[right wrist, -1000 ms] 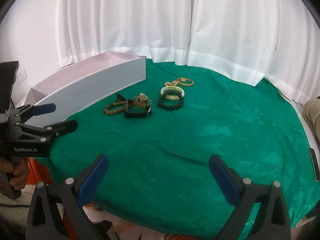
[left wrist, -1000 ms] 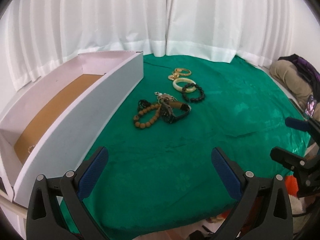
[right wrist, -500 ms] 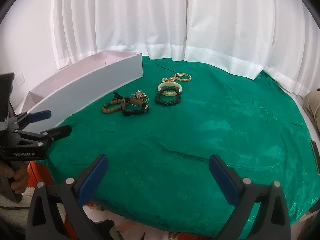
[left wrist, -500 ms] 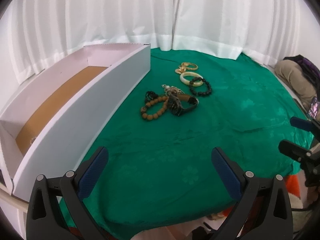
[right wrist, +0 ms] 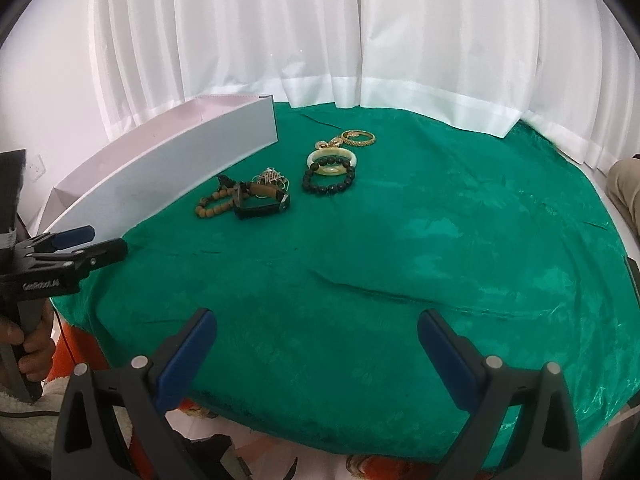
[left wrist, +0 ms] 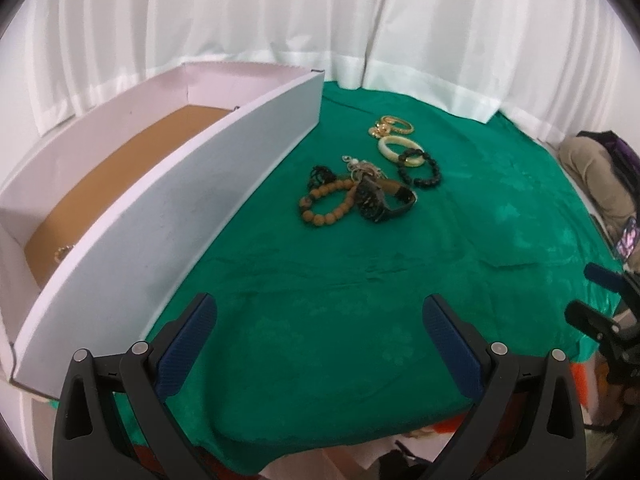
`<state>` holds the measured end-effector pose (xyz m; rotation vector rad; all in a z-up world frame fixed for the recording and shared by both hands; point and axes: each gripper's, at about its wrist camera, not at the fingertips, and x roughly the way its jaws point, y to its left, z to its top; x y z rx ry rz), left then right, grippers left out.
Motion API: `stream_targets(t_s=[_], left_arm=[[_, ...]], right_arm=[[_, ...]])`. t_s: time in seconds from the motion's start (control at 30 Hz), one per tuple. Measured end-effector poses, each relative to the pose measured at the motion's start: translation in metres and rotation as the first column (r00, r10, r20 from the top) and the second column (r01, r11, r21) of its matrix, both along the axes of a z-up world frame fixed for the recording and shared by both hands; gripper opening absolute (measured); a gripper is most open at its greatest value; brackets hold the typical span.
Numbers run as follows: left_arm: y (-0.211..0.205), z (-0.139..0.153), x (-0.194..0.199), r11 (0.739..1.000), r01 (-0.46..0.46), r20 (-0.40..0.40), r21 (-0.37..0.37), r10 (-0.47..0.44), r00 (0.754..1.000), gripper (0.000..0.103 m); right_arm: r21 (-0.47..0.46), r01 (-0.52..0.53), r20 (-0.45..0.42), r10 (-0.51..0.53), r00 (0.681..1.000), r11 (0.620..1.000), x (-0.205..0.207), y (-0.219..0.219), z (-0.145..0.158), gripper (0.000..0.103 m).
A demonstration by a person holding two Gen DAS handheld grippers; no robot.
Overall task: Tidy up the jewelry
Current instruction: 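Grasp the black watch with brown strap with the left tool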
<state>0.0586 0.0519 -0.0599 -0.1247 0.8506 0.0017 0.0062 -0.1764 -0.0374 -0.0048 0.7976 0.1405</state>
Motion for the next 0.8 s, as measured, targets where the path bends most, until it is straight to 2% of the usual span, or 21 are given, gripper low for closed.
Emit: stream_targets(t_s=[0.13, 0.23, 0.3, 0.37, 0.47, 0.53, 0.57, 0.63, 0.67, 0.7, 0.73, 0.77, 0.8], left_arm=[[0.0, 0.002, 0.018, 0.998, 0.04, -0.022, -0.051, -0.042, 0.999, 0.102], [-0.006, 0.006, 0.047, 0.987, 0.1, -0.04, -0.129, -0.106, 0.994, 0.102], [-0.01, 0.007, 0.067, 0.983, 0.104, -0.046, -0.151, -0.112, 0.993, 0.102], [-0.016, 0.005, 0.091, 0.986, 0.083, -0.056, -0.143, -0.092, 0.994, 0.102], [-0.028, -0.006, 0.123, 0.995, 0.051, -0.075, -0.084, -0.058, 0.996, 0.101], [-0.035, -0.016, 0.139, 0.999, 0.037, -0.093, -0.028, -0.04, 0.995, 0.094], [-0.039, -0.024, 0.147, 1.0, 0.031, -0.115, 0.003, -0.031, 0.993, 0.085], [-0.045, -0.035, 0.158, 0.999, 0.026, -0.152, 0.041, -0.019, 0.988, 0.074], [-0.048, -0.041, 0.162, 0.998, 0.026, -0.167, 0.061, -0.016, 0.986, 0.066], [-0.049, -0.044, 0.163, 0.997, 0.029, -0.172, 0.074, -0.016, 0.985, 0.046], [-0.05, -0.046, 0.163, 0.996, 0.038, -0.176, 0.075, -0.024, 0.984, 0.034], [-0.051, -0.046, 0.161, 0.997, 0.045, -0.18, 0.066, -0.033, 0.983, 0.009], [-0.05, -0.044, 0.159, 0.997, 0.046, -0.177, 0.062, -0.034, 0.984, 0.01]], right_arm=[[0.003, -0.002, 0.007, 0.002, 1.0, 1.0, -0.001, 0.0, 0.001, 0.102], [0.005, -0.004, 0.002, 0.004, 1.0, 1.0, -0.002, 0.0, -0.001, 0.102], [0.006, -0.006, 0.001, 0.006, 1.0, 1.0, -0.002, 0.001, -0.002, 0.102], [0.007, -0.007, 0.005, 0.007, 1.0, 1.0, -0.003, 0.001, -0.001, 0.102], [0.006, -0.005, 0.012, 0.005, 1.0, 1.0, -0.006, 0.001, 0.0, 0.102], [0.01, 0.0, 0.009, -0.001, 1.0, 1.0, -0.007, -0.001, -0.001, 0.102], [0.014, 0.003, 0.007, -0.003, 1.0, 1.0, -0.007, -0.002, -0.001, 0.102], [0.02, 0.009, 0.004, -0.009, 1.0, 1.0, -0.008, -0.004, -0.003, 0.102], [0.023, 0.012, 0.002, -0.012, 1.0, 1.0, -0.008, -0.006, -0.003, 0.102], [0.026, 0.015, 0.001, -0.015, 1.0, 1.0, -0.008, -0.007, -0.004, 0.102], [0.03, 0.019, -0.002, -0.019, 1.0, 0.999, -0.009, -0.009, -0.005, 0.102], [0.034, 0.023, -0.005, -0.023, 1.0, 0.999, -0.008, -0.011, -0.007, 0.102], [0.037, 0.027, -0.007, -0.026, 1.0, 0.999, -0.008, -0.013, -0.008, 0.102]])
